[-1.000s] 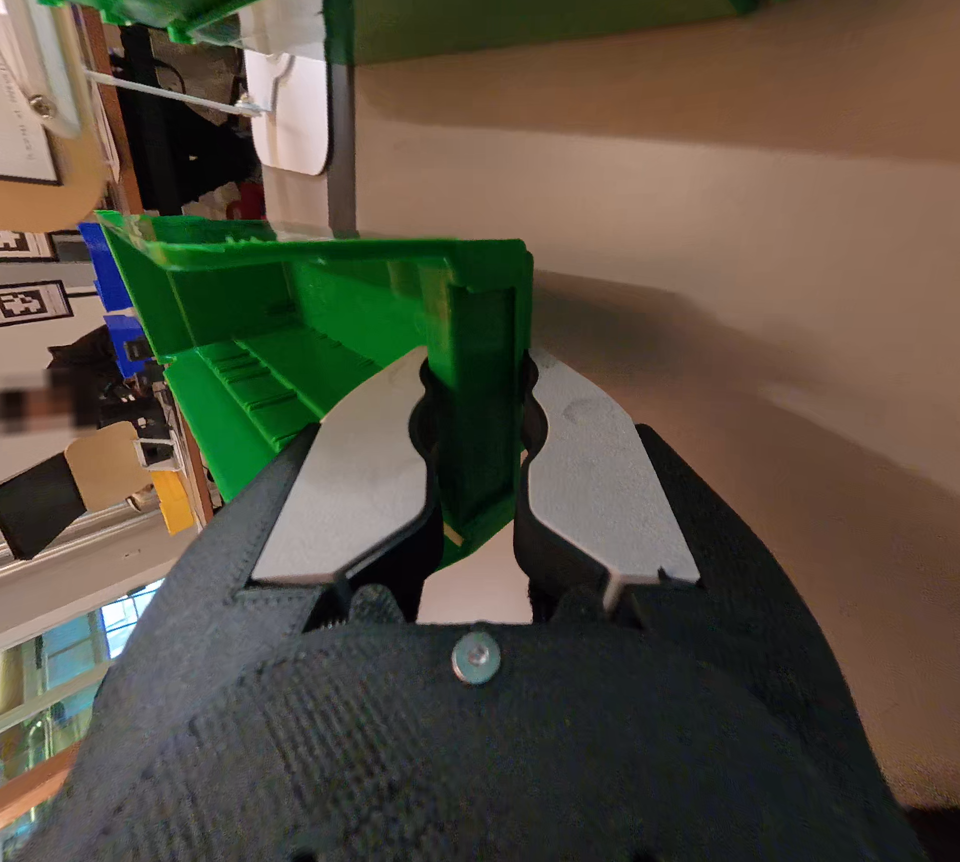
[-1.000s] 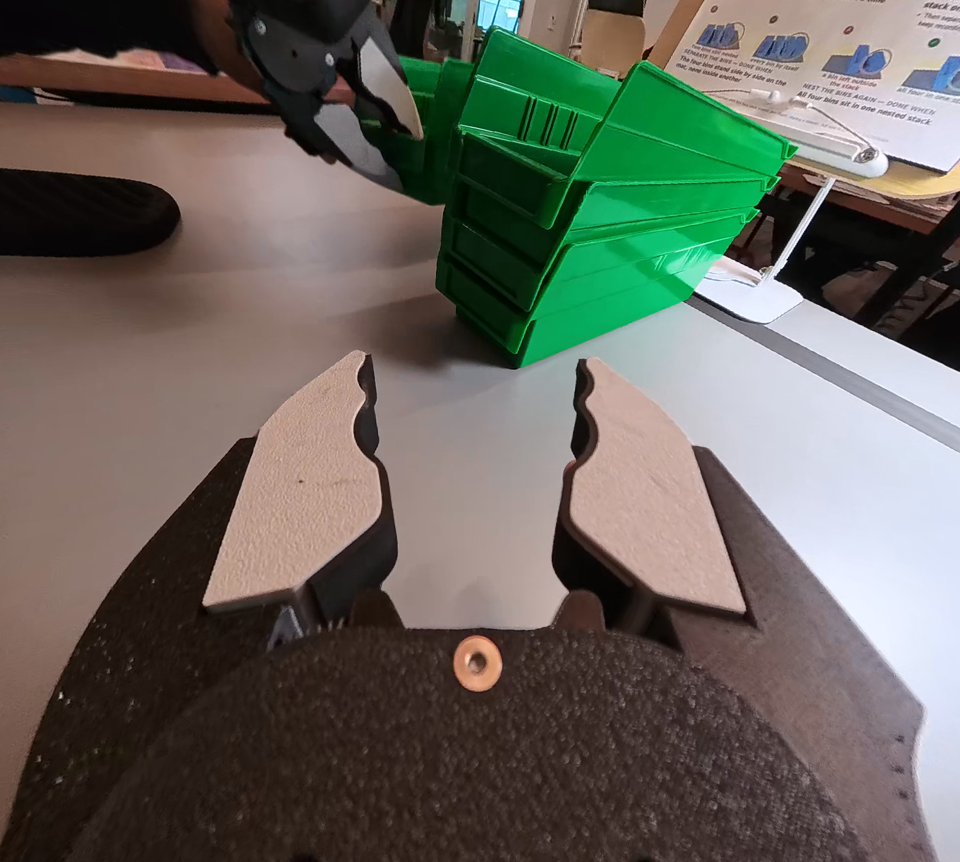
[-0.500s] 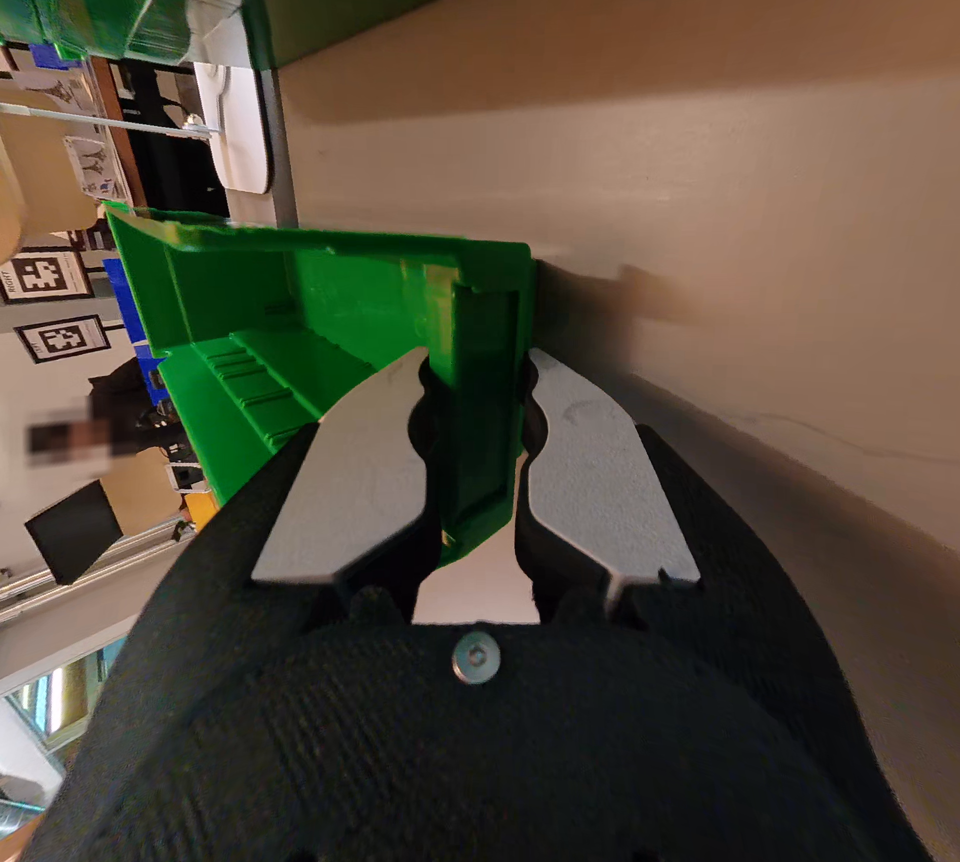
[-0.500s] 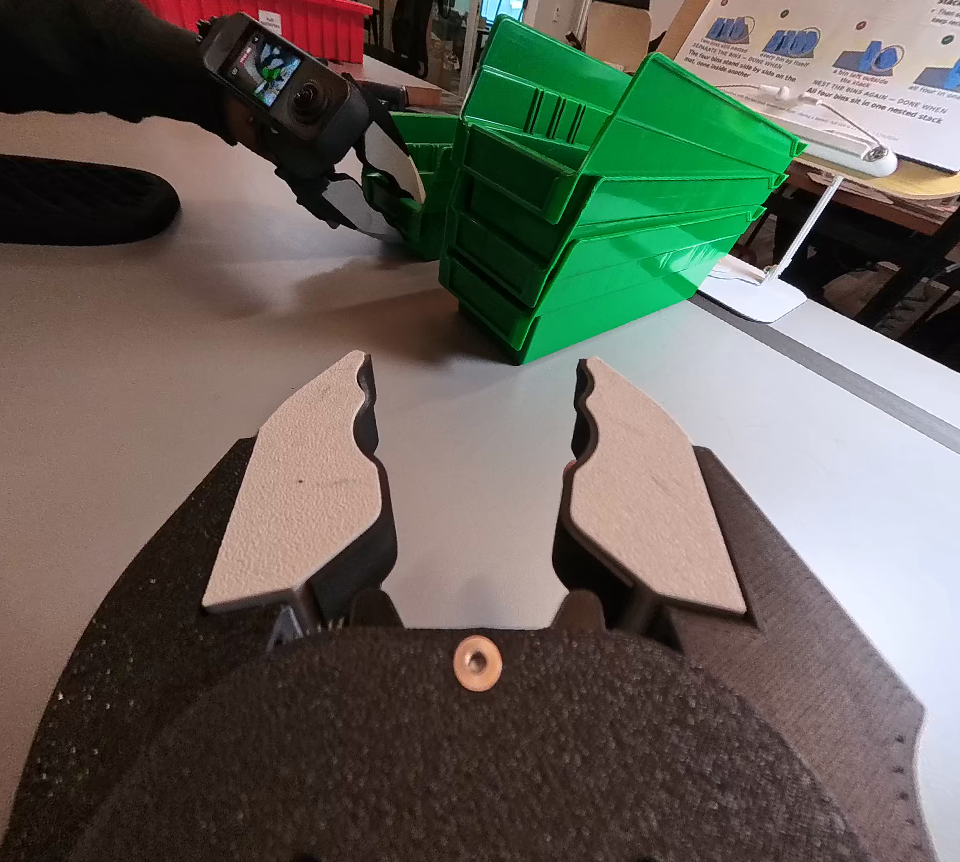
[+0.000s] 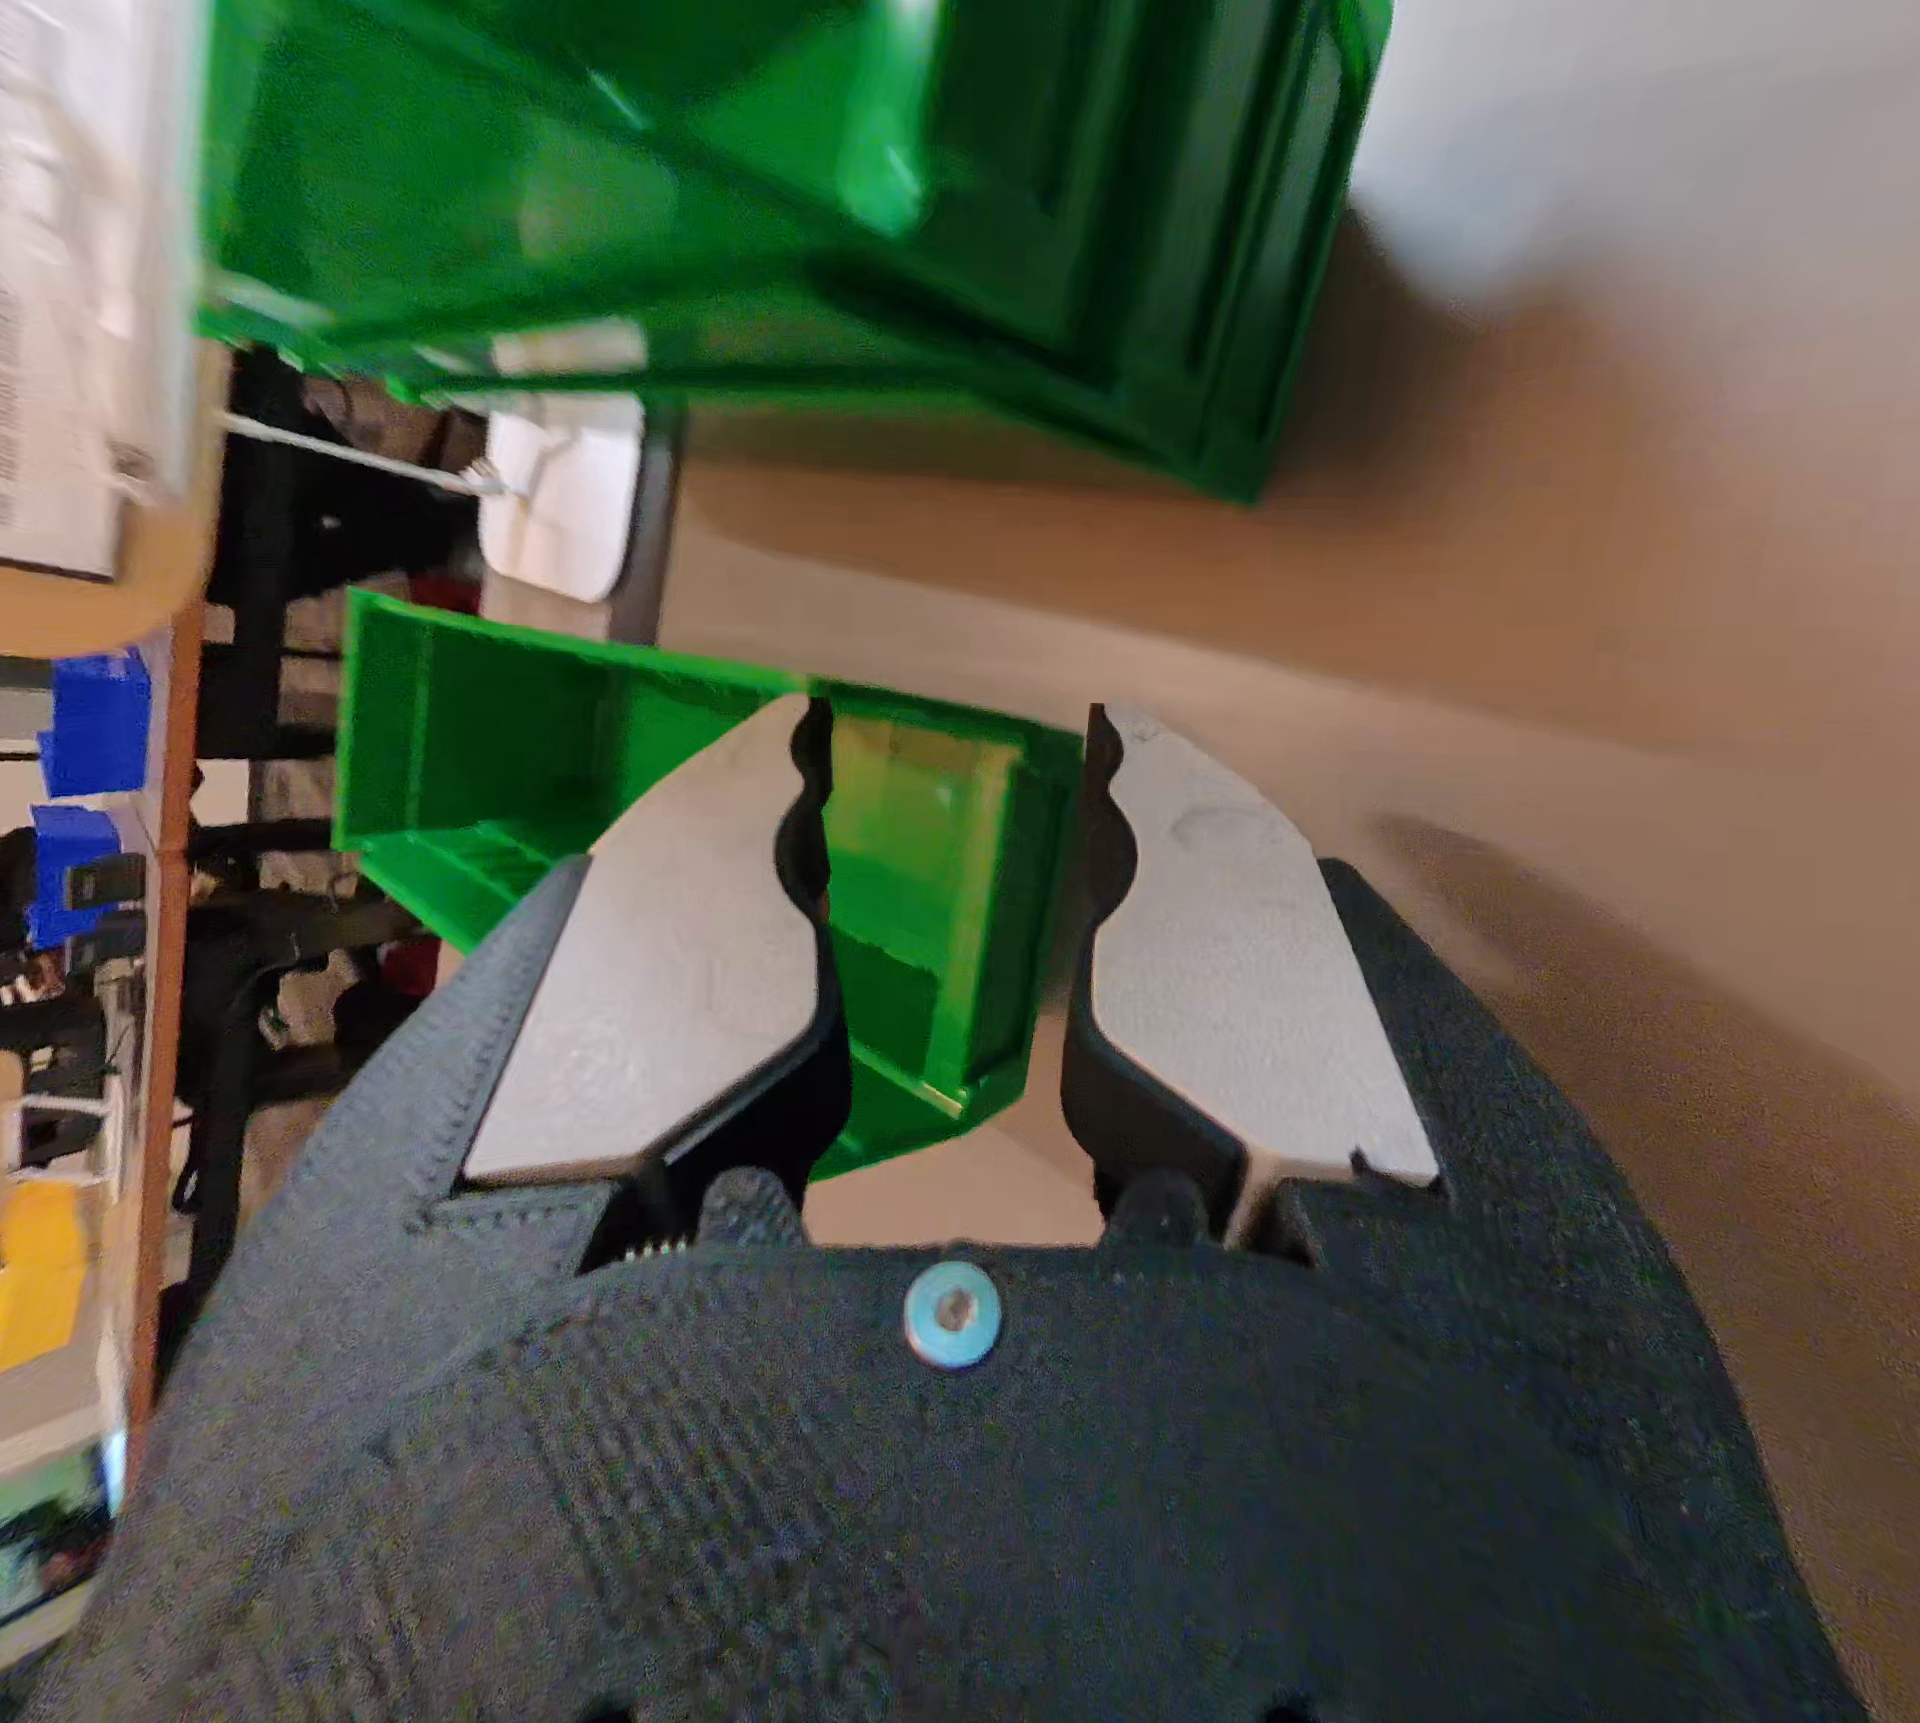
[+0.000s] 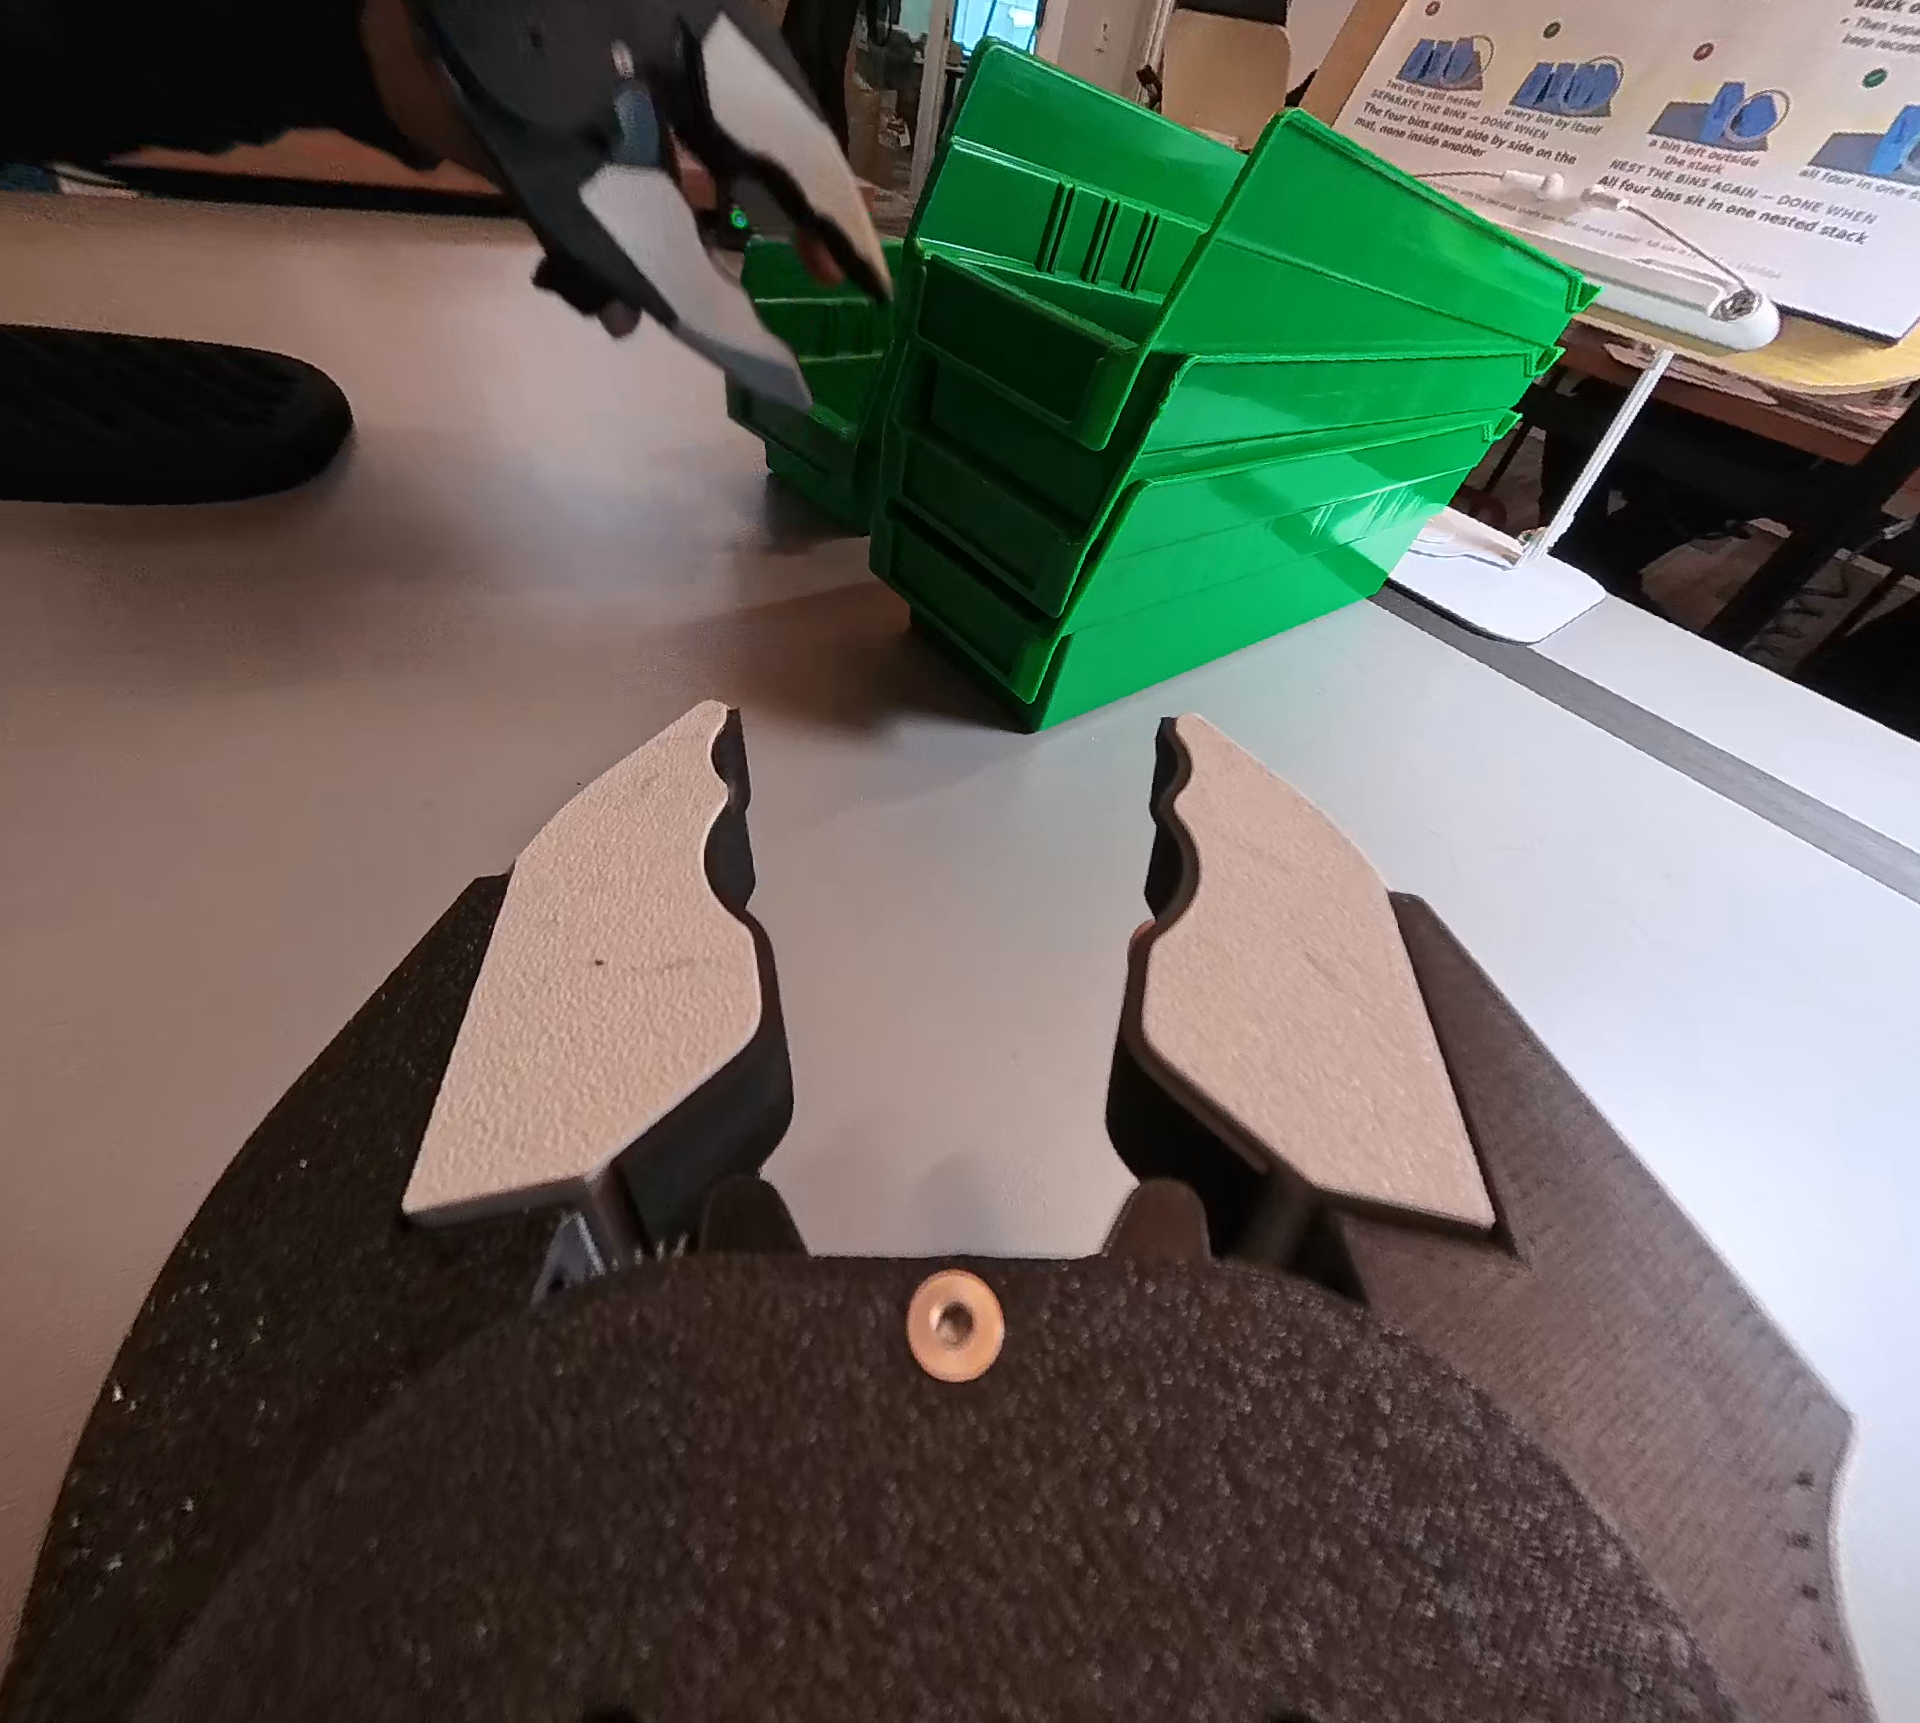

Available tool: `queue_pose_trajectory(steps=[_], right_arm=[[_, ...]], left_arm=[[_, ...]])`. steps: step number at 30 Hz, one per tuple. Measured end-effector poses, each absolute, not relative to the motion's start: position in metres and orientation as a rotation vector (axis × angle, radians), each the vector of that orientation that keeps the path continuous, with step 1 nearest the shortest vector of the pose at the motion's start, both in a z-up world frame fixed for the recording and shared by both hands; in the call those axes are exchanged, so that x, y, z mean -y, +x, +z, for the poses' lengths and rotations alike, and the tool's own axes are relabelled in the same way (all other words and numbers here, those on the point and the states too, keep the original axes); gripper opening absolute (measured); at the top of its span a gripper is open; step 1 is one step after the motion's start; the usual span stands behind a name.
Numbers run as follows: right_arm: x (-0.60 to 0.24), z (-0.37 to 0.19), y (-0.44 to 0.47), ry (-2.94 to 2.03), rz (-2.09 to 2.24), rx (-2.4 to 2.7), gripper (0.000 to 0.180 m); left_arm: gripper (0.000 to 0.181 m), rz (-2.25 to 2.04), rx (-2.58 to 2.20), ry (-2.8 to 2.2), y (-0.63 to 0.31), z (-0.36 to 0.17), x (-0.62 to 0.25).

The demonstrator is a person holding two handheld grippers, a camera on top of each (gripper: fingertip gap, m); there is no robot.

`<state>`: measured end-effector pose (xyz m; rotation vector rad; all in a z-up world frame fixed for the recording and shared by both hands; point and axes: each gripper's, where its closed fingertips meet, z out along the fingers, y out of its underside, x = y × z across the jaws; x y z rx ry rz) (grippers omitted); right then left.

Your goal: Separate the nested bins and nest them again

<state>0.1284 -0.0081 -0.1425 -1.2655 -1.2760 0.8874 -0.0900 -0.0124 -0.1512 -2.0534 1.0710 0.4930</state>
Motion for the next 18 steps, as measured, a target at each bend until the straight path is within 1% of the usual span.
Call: queue_pose_trajectory(steps=[5, 8, 14, 18], right_arm=[[0.008, -0.143, 0.128, -1.267, 0.882, 1.277, 0.074], [0.008, -0.144, 0.128, -1.270, 0.881, 1.277, 0.074], [0.007, -0.143, 0.129, -1.268, 0.880, 1.271, 0.074], [0.006, -0.138, 0.132, -1.261, 0.890, 1.249, 0.074]], left_arm=[[0.040, 0.396, -0.996, -1.871, -0.049, -0.078, 0.010], [0.037, 0.373, -1.046, -1.818, -0.021, -0.057, 0.009], [0.039, 0.429, -1.197, -1.879, 0.010, -0.071, -0.014], [0.042, 0.424, -1.234, -1.968, 0.013, -0.092, -0.028]])
